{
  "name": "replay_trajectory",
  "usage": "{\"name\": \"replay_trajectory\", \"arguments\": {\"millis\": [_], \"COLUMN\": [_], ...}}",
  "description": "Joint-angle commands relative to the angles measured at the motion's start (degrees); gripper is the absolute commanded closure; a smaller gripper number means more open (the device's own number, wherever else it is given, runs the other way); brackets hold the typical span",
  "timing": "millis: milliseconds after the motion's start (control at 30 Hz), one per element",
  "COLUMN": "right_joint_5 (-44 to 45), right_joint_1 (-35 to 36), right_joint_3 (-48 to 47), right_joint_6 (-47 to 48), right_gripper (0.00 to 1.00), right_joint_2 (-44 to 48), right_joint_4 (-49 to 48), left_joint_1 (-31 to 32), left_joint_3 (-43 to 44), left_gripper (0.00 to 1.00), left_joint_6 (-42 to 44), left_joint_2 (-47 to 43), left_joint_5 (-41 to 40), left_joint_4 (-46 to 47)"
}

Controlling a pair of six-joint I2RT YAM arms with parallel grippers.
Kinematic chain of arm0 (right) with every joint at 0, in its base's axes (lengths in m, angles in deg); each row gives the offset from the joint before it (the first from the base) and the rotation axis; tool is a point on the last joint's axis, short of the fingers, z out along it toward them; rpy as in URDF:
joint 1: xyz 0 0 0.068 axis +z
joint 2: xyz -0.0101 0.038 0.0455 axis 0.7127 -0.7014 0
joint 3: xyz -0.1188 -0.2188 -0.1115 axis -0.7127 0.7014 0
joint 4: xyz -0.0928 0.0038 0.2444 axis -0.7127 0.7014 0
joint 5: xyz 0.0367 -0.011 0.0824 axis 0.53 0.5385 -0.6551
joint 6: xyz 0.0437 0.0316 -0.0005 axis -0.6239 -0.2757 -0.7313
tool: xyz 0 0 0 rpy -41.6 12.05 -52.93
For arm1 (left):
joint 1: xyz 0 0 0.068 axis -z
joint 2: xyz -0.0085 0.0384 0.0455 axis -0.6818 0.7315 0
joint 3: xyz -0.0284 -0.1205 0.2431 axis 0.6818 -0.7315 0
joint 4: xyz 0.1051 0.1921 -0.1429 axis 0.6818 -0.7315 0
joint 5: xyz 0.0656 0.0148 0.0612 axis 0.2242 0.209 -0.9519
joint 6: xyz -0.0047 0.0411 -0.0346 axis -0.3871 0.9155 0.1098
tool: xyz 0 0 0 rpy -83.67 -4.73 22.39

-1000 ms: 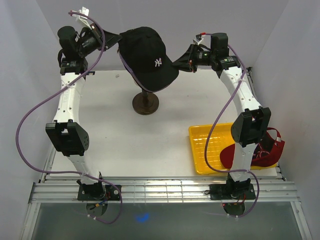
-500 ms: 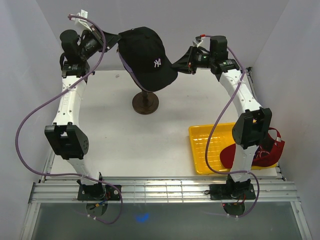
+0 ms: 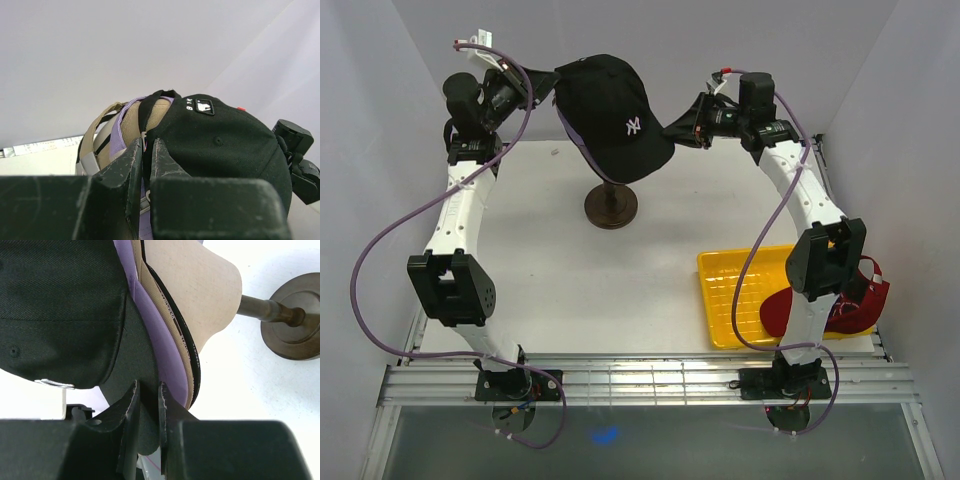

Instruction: Stack the hats

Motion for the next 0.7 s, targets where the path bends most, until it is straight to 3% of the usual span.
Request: {"name": "replay_trajectory", "arguments": {"millis": [0, 367, 667], "right_joint_5": [11.47, 11.38, 11.38], "right_joint_1": [-0.59, -0.41, -0.41], "right_joint_3": [5.24, 1.72, 3.48], "right_joint_6": [9.25, 8.9, 8.81], "right_gripper": [0.92, 0.71, 0.67], "right_joint_2": [-3.94, -2.45, -0.51], "right_joint_4": [11.23, 12.37, 12.02], "left_joint_1": [-0.39, -0.39, -0.39], "left_joint_3": [-5.52, -1.57, 0.72], "left_gripper": [1.0, 0.94, 0.67], "left_joint_6": [3.31, 4.54, 6.48], "left_joint_2": [5.06, 4.36, 4.09], "left_joint_5": [-1.35, -0.73, -1.96], "left_joint_4": [-17.02, -20.18, -23.61]}}
